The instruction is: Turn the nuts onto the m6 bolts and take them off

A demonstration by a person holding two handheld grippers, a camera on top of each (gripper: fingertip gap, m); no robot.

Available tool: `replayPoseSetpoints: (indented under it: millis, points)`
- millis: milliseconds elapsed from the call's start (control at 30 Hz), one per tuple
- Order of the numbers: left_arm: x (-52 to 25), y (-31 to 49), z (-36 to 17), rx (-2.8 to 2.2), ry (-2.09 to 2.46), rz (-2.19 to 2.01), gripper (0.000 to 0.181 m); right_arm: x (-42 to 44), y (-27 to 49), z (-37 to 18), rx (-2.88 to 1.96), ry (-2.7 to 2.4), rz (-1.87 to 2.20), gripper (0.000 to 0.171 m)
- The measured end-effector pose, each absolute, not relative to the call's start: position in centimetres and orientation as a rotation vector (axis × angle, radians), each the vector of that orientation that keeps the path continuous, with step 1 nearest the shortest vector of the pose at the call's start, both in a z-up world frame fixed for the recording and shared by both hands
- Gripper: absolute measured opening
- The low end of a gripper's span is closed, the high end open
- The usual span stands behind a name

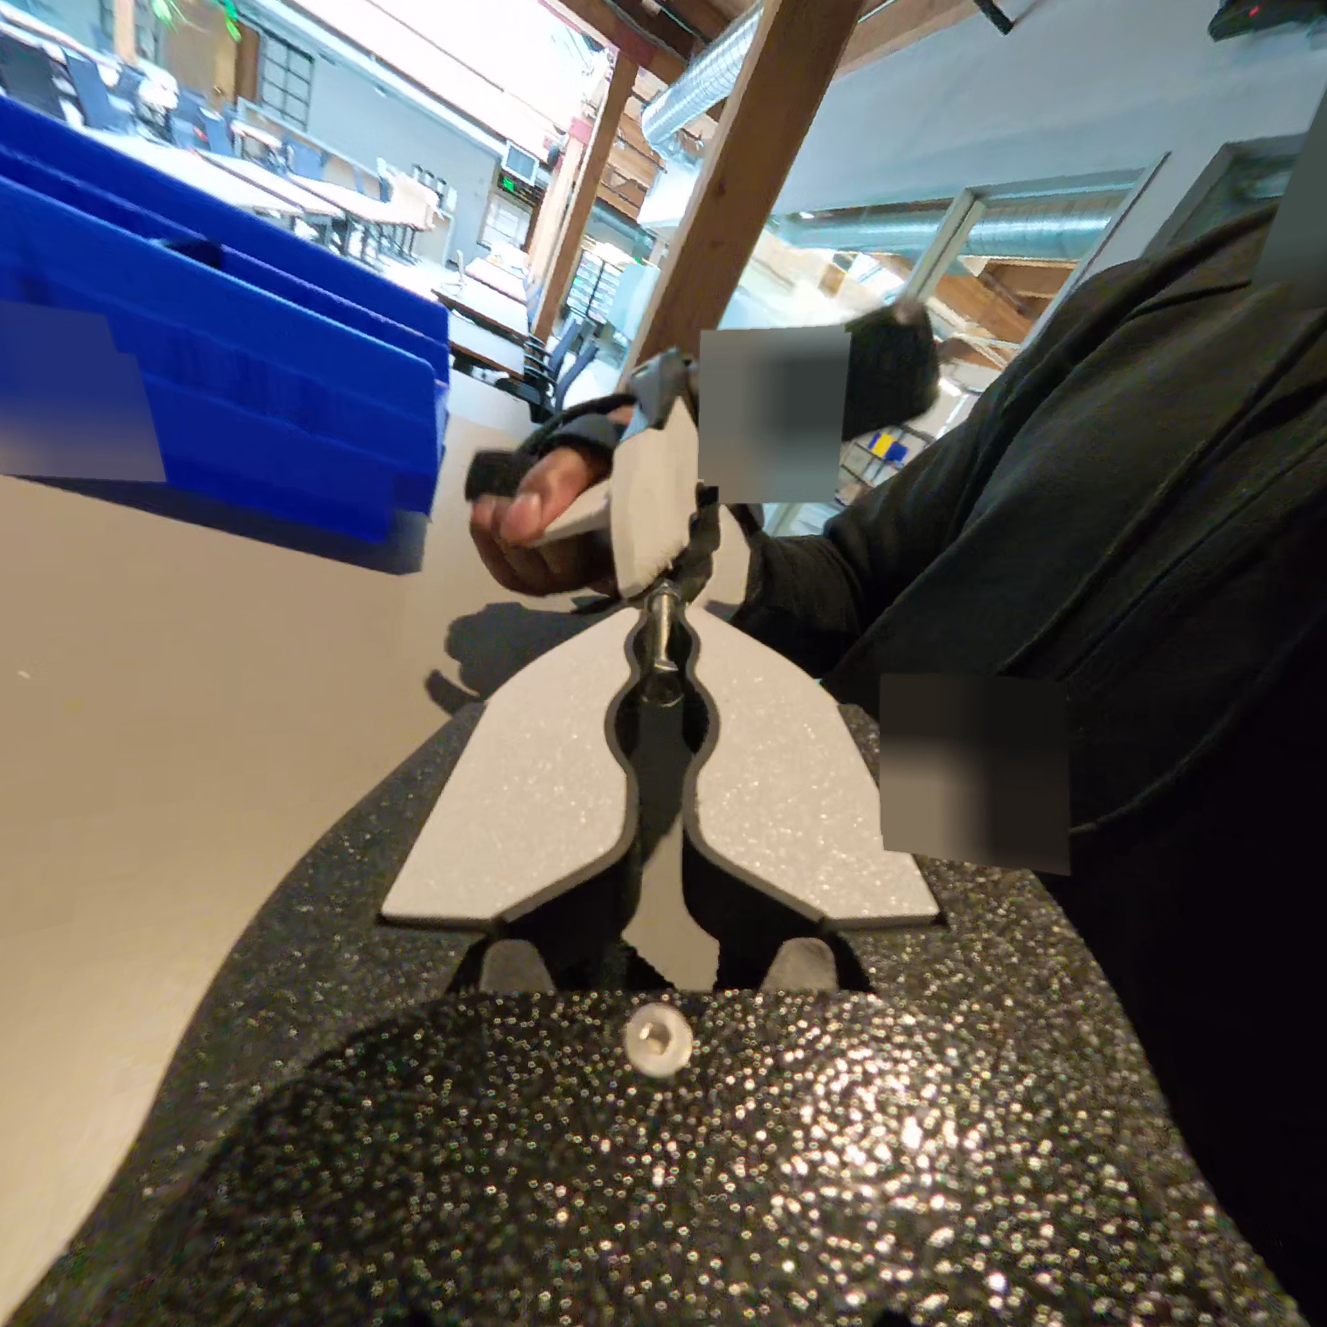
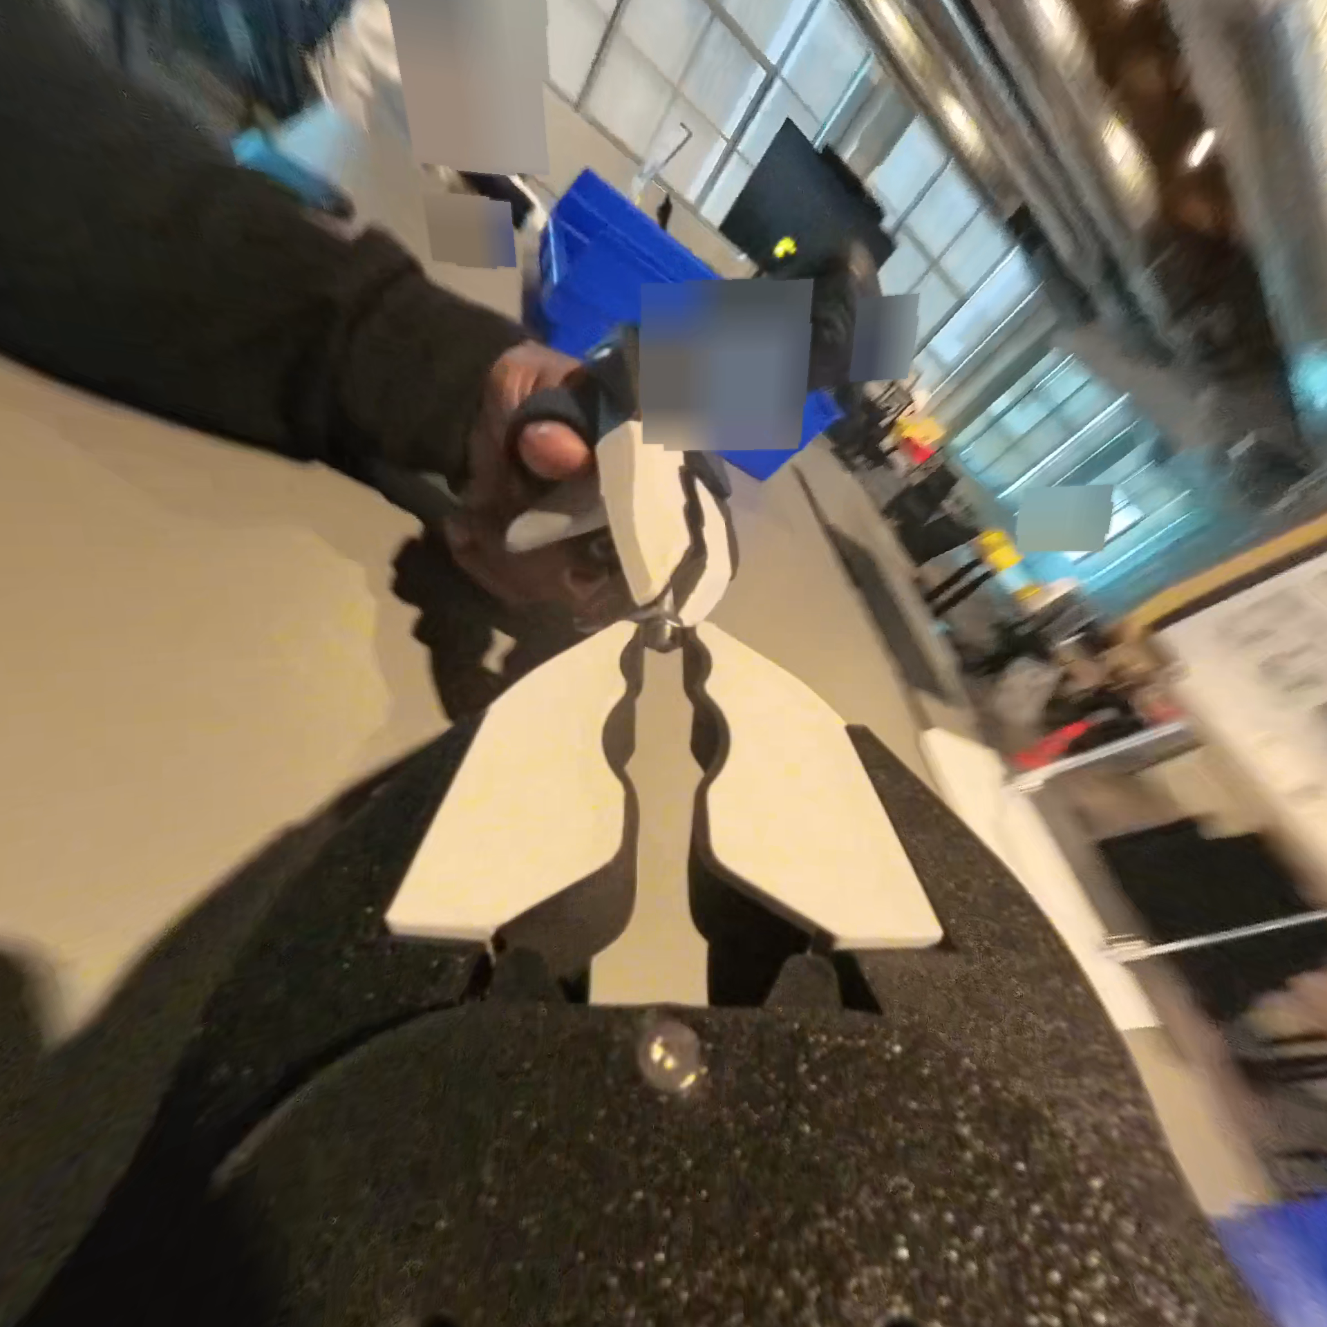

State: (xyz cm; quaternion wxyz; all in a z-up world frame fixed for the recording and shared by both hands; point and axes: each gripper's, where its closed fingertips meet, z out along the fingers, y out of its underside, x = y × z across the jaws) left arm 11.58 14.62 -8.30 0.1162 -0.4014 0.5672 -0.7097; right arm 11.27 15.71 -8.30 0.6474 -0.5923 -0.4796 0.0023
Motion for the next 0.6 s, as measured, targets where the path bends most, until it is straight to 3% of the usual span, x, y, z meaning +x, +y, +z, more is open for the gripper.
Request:
replayPoseSetpoints:
  millis: [167,300,600]
  points:
    - [11.59,14.55,-8.35,-1.188,1.659,-2.092,0.005,11.41,15.68,-8.28,-1.230,-1.167,-0.227,0.011]
    - [11.61,14.75,-7.99,-1.143,1.636,-2.068,0.005,11.36,15.59,-8.11,-1.376,-1.048,0.078,0.034]
    - [11.71,15.09,-7.81,-1.106,1.622,-2.011,0.005,11.11,15.58,-7.35,-1.519,-0.834,0.549,0.028]
